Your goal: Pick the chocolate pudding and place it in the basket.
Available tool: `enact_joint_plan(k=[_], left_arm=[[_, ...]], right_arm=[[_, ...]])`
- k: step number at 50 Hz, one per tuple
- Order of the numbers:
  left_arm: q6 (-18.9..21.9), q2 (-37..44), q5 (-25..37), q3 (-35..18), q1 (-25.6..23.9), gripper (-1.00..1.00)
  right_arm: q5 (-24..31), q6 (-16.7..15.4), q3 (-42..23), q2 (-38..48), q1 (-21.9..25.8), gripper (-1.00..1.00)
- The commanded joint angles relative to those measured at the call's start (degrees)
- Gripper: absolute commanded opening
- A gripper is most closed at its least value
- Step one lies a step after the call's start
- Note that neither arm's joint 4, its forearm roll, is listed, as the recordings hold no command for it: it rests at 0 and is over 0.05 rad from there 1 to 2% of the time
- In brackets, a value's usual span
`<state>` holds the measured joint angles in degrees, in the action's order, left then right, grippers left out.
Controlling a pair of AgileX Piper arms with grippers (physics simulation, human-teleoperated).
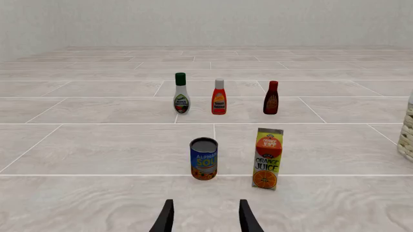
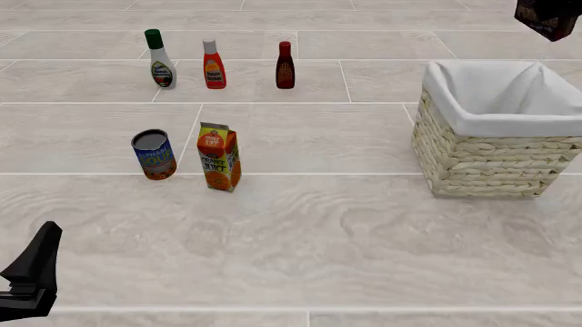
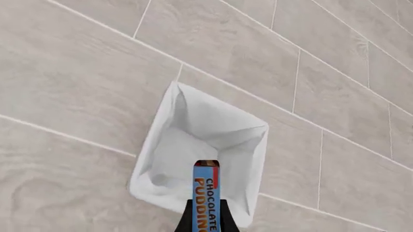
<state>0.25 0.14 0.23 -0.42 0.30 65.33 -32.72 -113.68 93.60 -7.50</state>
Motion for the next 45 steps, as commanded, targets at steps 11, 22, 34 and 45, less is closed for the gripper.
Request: enact_joint_plan(k=[11,22,34,45], left_arm=[[-0.01,-0.02,-0.04,0.04,0.01,1.0],[0.01,-0.02,-0.03,0.04,0.02,1.0],[-0.01,-0.02,-0.03,0.04,0.02,1.0],[0.01,-0.02,-0.04,0.04,0.03,1.0]], right_arm=[[4.55,-2.89,-10.54,9.49,-1.99,-1.0],[4.56,-2.43,-14.49,13.96,-1.39,-1.0],[4.51,-2.87,-17.95,17.75,-1.57,-1.0],[4.54,-2.43,-20.27,20.56,-1.27,-1.0]])
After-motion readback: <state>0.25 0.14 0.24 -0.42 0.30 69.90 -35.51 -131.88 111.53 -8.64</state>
